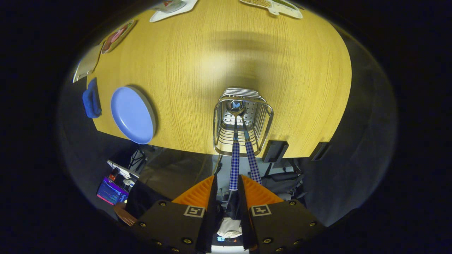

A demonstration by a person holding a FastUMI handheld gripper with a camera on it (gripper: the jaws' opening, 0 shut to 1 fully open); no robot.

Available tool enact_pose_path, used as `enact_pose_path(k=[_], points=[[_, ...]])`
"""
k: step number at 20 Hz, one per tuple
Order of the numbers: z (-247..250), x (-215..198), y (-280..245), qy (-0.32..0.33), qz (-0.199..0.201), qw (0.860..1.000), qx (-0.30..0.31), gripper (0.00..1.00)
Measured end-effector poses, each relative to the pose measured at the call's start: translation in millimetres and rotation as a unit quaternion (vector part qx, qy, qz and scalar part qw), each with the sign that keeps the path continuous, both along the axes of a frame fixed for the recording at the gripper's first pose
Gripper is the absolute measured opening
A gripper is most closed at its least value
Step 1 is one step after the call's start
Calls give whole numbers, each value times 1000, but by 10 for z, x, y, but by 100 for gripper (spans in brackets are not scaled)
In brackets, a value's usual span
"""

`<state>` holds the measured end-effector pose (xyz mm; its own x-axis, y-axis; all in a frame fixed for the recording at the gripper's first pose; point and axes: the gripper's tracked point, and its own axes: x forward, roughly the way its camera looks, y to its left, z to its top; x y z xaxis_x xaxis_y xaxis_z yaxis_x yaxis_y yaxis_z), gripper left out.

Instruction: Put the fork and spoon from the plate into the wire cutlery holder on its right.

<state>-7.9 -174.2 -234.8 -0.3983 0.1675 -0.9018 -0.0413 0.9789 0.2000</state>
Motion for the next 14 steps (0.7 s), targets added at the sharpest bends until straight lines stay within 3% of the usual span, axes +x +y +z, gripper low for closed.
enact_pose_path(k=[5, 9, 12, 14], points=[[234, 9, 26, -137, 10, 990, -22, 33], [436, 2, 333, -273, -16, 962, -20, 33], [549, -204, 525, -316, -15, 949, -13, 33], [618, -211, 591, -363, -24, 931, -28, 33]])
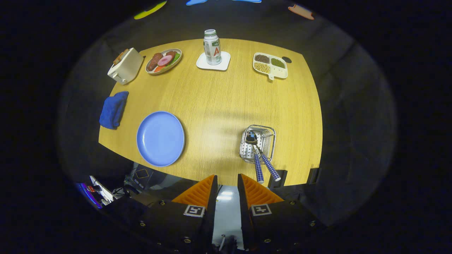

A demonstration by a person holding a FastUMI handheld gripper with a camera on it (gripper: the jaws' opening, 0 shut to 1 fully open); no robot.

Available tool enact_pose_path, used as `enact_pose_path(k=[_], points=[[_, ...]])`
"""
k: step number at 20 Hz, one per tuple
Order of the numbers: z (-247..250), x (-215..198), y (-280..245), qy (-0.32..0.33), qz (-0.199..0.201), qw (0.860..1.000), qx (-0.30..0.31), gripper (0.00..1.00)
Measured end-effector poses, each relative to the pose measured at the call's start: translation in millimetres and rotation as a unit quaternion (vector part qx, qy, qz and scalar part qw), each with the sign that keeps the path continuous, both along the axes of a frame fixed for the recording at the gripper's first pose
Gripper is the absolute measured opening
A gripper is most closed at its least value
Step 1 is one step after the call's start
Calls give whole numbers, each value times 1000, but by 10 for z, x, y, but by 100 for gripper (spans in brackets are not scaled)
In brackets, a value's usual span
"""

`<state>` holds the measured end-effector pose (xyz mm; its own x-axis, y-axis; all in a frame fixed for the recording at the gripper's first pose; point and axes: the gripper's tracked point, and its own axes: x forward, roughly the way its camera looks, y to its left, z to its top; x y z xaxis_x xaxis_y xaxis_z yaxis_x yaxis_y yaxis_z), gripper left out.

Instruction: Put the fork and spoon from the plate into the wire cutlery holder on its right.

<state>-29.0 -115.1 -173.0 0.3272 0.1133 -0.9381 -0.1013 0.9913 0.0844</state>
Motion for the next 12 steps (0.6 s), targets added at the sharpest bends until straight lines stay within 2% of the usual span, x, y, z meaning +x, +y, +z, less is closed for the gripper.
enact_pose_path(k=[2, 5, 6, 7, 9, 10, 11, 12], points=[[82, 57, 96, -63, -17, 998, -5, 33], [222, 148, 261, -156, -51, 986, 5, 33], [302, 191, 313, -189, -60, 980, 10, 38], [359, 224, 380, -226, -69, 972, 19, 52], [567, 296, 467, -298, -80, 951, 24, 57], [724, 327, 506, -338, -85, 937, 28, 67], [868, 324, 534, -373, -87, 923, 29, 87], [1038, 323, 556, -411, -92, 907, 31, 89]])
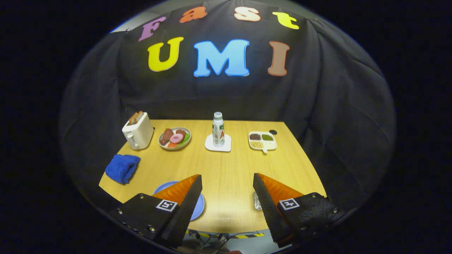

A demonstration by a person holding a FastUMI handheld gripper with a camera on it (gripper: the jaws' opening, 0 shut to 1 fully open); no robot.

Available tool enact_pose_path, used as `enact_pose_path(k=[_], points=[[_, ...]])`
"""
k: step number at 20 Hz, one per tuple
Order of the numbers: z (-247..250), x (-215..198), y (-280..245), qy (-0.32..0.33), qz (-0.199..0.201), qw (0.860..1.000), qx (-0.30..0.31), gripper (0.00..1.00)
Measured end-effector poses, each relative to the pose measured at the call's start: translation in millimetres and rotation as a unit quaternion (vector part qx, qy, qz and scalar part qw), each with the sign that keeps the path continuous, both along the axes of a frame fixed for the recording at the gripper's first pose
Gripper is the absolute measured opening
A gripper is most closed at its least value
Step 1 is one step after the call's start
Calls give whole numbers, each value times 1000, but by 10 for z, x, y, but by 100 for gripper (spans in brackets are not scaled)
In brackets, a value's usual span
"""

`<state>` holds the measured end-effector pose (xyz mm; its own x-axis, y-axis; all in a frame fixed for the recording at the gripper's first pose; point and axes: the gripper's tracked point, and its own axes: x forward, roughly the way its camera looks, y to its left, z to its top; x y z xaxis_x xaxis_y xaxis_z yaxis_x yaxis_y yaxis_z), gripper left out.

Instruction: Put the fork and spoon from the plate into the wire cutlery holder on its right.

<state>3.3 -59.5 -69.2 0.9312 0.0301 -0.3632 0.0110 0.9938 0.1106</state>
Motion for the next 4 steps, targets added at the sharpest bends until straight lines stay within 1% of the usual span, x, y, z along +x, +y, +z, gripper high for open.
enact_pose_path(k=[1, 3, 4], points=[[143, -4, 50, -41, 0, 999, 0, 89], [368, -46, 99, -93, -8, 996, 1, 88], [435, -42, 109, -109, -14, 994, -2, 87]])
